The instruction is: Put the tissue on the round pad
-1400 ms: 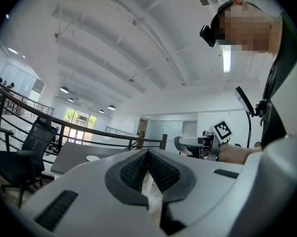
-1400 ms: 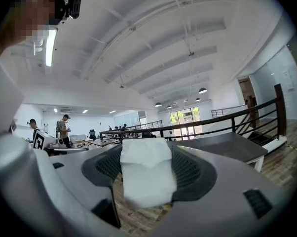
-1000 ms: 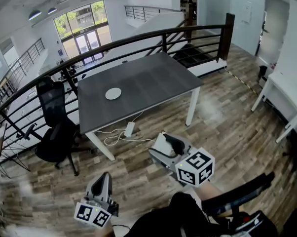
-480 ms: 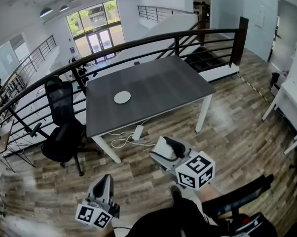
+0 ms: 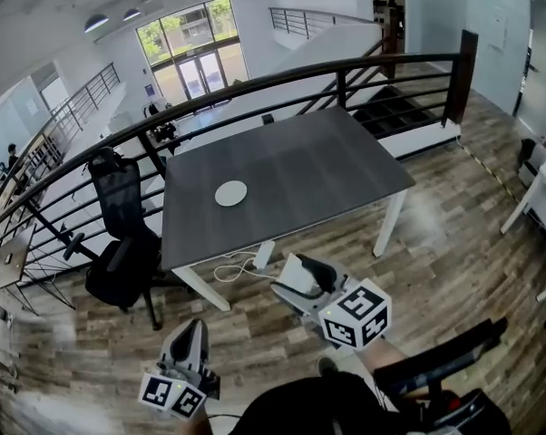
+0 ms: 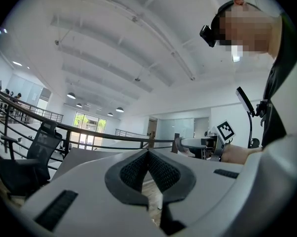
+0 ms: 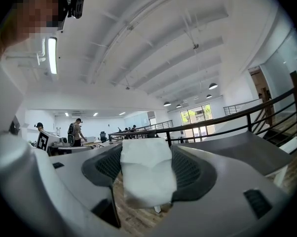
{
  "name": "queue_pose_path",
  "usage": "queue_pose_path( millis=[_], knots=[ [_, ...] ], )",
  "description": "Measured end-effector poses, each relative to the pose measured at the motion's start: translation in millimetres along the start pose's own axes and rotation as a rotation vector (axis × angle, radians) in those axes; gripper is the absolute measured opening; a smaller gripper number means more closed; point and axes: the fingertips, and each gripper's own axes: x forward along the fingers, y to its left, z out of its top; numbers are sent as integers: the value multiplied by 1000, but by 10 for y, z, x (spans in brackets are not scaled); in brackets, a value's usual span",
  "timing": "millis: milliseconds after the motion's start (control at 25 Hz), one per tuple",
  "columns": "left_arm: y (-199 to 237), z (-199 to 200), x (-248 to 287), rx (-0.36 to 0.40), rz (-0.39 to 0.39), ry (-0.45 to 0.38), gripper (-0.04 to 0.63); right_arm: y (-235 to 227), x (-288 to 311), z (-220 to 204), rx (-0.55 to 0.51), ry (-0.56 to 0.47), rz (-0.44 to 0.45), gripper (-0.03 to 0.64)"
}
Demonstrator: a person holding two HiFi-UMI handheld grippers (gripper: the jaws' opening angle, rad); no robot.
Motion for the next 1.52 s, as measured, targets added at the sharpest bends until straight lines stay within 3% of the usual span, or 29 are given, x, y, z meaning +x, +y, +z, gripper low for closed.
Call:
queue_pose_path(
  millis=[600,1040,1520],
  knots=[
    [-181,-35,1385,28,25,29,3,-1334,260,119,38,-4,47,313],
    [117,-157,1682,12,56,47,3,-1649,600,0,56,18,61,313],
    [776,-11,1883,-17,12,35,3,-1710,1176,147,51,31,0,311]
  ],
)
